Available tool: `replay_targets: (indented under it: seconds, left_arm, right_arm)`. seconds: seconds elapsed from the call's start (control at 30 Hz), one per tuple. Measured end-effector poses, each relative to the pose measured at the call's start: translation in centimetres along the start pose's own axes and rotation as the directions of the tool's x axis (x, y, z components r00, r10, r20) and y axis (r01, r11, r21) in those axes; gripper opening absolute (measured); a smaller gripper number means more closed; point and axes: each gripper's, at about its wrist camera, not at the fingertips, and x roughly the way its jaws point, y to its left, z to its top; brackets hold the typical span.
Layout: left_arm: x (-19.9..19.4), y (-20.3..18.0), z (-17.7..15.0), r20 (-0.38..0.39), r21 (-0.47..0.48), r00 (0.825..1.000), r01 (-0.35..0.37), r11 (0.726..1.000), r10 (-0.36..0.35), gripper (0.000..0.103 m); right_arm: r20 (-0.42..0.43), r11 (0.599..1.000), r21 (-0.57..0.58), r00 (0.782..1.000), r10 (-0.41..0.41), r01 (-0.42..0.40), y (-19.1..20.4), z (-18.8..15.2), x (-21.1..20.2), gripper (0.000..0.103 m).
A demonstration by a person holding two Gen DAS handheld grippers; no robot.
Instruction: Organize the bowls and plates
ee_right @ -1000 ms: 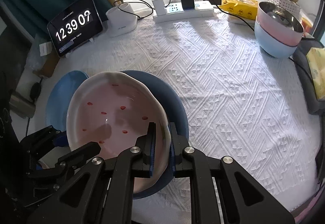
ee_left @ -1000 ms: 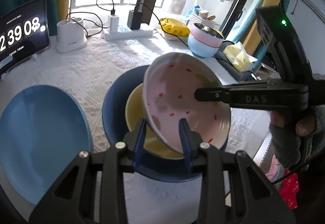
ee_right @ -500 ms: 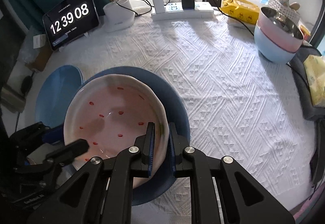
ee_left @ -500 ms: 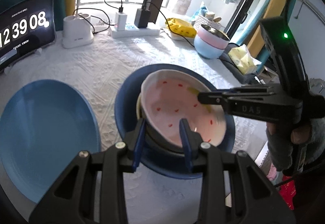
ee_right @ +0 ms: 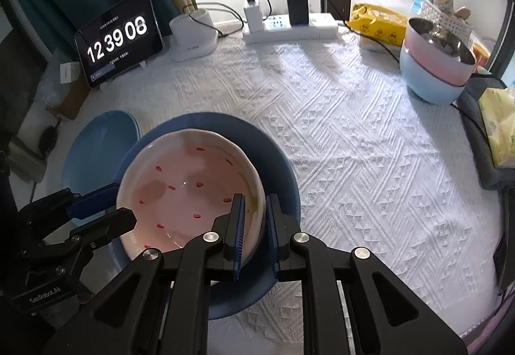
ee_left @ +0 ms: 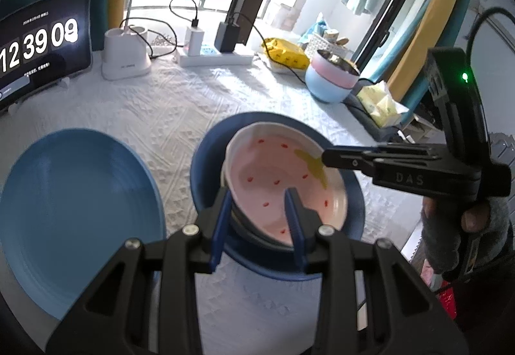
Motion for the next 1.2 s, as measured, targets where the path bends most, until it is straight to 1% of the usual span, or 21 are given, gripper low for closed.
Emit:
replay_targets:
  seconds: [0.2, 0.3, 0.33, 0.43, 0.57, 0.77, 0.9, 0.97, 1.1, 1.2]
  left_arm:
    - [-2.0, 0.1, 0.1, 0.071, 0.005, 0.997, -0.034, 0.999, 0.034, 0.036]
    - [-2.4, 0.6, 0.1, 0.090, -0.008, 0.995, -0.051, 0.999, 0.051, 0.036]
    - [-2.4, 0.8, 0.0, 0.093, -0.015, 0.994, -0.052, 0.999, 0.054, 0.036]
    - [-2.3, 1.8, -0.2, 0.094, -0.047, 0.994, -0.058, 0.997, 0.062, 0.037]
    - [-2.1, 2.9, -0.8, 0.097, -0.085, 0.991, -0.087, 0.993, 0.095, 0.038]
    - [-1.4, 3.5, -1.4, 0.093, -0.095, 0.987, -0.119, 0.988, 0.128, 0.038]
    - [-0.5, 3.4, -1.8, 0.066, -0.088, 0.989, -0.129, 0.988, 0.135, 0.038]
    - [-0.2, 3.0, -2.0, 0.064, -0.069, 0.988, -0.138, 0.988, 0.143, 0.038]
    - [0.3, 2.3, -2.2, 0.069, -0.025, 0.984, -0.161, 0.987, 0.162, 0.039]
    - [0.7, 2.1, -2.1, 0.062, -0.013, 0.984, -0.168, 0.986, 0.168, 0.039]
  right_arm:
    - [0.067, 1.000, 0.007, 0.998, -0.009, 0.009, -0.6, -0.2, -1.9, 0.017]
    - [0.097, 1.000, 0.010, 0.995, -0.014, 0.013, -1.1, -0.4, -2.5, 0.025]
    - [0.105, 1.000, 0.013, 0.994, -0.015, 0.014, -1.2, -0.4, -2.6, 0.025]
    - [0.123, 1.000, 0.030, 0.992, -0.013, 0.010, -1.9, -0.7, -2.9, 0.025]
    - [0.138, 0.998, 0.067, 0.990, -0.003, -0.006, -3.0, -1.2, -2.5, 0.025]
    - [0.135, 0.996, 0.084, 0.991, 0.018, -0.030, -3.9, -2.1, -1.2, 0.025]
    - [0.137, 0.996, 0.083, 0.990, 0.025, -0.036, -3.8, -2.7, -0.5, 0.025]
    - [0.137, 0.996, 0.087, 0.990, 0.018, -0.030, -3.8, -2.9, -0.1, 0.025]
    - [0.136, 0.993, 0.109, 0.990, 0.039, -0.054, -4.0, -3.2, 0.7, 0.026]
    - [0.143, 0.995, 0.101, 0.990, 0.008, -0.023, -3.6, -3.4, 1.0, 0.029]
